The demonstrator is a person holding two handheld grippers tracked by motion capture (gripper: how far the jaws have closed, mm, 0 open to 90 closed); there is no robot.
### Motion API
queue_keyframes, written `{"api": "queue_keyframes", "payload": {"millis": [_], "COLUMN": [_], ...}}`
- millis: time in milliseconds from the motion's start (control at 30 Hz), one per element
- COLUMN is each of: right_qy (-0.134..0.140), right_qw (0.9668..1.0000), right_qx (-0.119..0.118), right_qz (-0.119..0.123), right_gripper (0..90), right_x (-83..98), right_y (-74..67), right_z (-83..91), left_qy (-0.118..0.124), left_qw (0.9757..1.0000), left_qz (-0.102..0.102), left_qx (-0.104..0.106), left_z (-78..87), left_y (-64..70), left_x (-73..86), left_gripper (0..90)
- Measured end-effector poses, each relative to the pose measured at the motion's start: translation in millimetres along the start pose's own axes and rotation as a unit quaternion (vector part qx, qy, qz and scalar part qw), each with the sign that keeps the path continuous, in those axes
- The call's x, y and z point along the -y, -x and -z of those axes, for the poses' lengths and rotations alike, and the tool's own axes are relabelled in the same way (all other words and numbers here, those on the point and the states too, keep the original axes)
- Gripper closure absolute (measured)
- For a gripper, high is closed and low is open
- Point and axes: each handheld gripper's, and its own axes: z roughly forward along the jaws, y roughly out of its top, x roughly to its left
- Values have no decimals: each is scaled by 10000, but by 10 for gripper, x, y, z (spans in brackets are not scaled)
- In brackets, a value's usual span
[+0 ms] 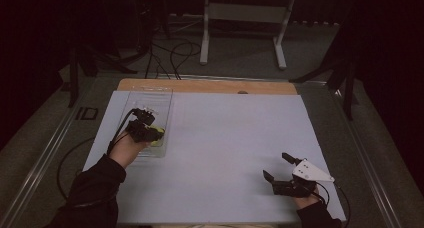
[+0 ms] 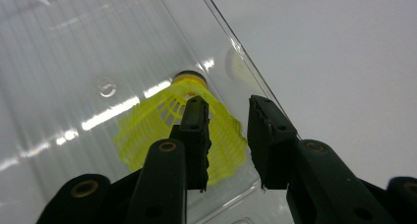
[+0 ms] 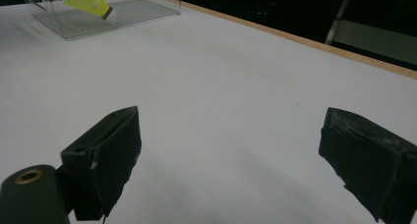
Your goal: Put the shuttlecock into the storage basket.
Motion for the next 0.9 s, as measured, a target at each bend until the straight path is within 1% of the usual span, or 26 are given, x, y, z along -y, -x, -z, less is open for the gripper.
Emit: {"api": "queue_keyframes", "payload": {"millis": [67,133,200,267,300,333,367,433,467,533,567,600,767,867,900], "right_qy": [2,2,-2,-2,5,5,2,1,2,5,3,3,7,10,14], "right_qw": [10000,10000,10000,10000,10000,10000,10000,10000,10000,10000,10000,10000,10000,10000,10000], "right_qx": [-3,-2,2,3,9,9,14,16,16,15,16,15,15,11,12], "right_qz": [4,0,2,4,-6,-6,1,3,-4,6,17,18,3,-2,4], "right_gripper": [88,88,88,88,88,88,88,88,88,88,88,88,88,88,88], "right_x": [0,-1,-1,-1,-3,-3,-3,-3,-3,-4,-5,-5,-7,-7,-7], "right_y": [-1,-2,-2,-1,-6,-6,-8,-7,-7,-7,-7,-7,-8,-8,-7], "right_z": [0,1,2,1,1,1,0,-1,-2,-3,-3,-2,2,3,3], "left_qy": [49,115,191,261,279,303,330,368,361,372,359,359,389,432,445], "left_qw": [10000,9999,9996,9994,9992,9990,9989,9988,9988,9987,9988,9987,9986,9985,9985], "left_qz": [-42,-27,34,93,95,87,94,91,44,48,36,43,17,-46,-90], "left_qx": [-45,-116,-195,-230,-253,-302,-312,-320,-318,-334,-339,-349,-353,-330,-293], "left_z": [30,63,96,134,152,172,190,224,234,247,251,255,290,327,341], "left_y": [8,15,21,19,19,25,28,38,45,58,65,73,116,155,168], "left_x": [-5,-5,-4,-2,-1,0,1,3,4,6,7,6,-6,-19,-24], "left_gripper": [660,597,504,429,342,342,275,259,258,210,205,178,109,78,74]}}
